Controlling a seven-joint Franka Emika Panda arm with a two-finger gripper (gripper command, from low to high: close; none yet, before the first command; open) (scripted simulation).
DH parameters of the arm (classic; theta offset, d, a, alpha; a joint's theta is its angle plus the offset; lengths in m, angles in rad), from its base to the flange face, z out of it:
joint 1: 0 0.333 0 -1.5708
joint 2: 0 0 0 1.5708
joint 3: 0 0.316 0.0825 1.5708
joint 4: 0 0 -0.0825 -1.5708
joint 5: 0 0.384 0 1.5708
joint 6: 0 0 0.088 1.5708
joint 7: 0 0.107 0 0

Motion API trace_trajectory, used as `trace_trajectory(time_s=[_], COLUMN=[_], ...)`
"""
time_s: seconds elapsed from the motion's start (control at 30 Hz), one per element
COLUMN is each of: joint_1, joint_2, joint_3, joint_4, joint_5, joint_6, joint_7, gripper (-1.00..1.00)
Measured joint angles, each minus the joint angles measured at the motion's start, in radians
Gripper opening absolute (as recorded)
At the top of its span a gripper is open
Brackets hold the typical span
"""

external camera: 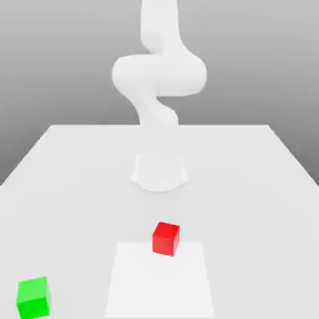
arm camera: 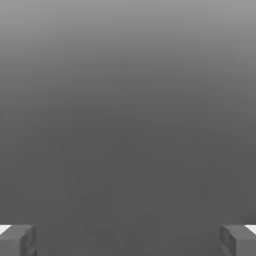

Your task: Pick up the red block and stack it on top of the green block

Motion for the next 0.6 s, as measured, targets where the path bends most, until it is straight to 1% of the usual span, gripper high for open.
trace_trajectory(time_s=[0.27,0.47,0.53,0.6], joint_1=[-0.01,-0.022,-0.029,-0.036], joint_2=[0.223,0.405,0.493,0.63], joint_3=[0.022,0.068,0.088,0.098], joint_4=[-0.261,-0.474,-0.545,-0.581], joint_5=[0.044,0.053,0.047,0.028], joint_6=[0.188,0.341,0.411,0.517], joint_7=[0.098,0.202,0.248,0.291], gripper=[0.0,0.0,0.0,0.0])
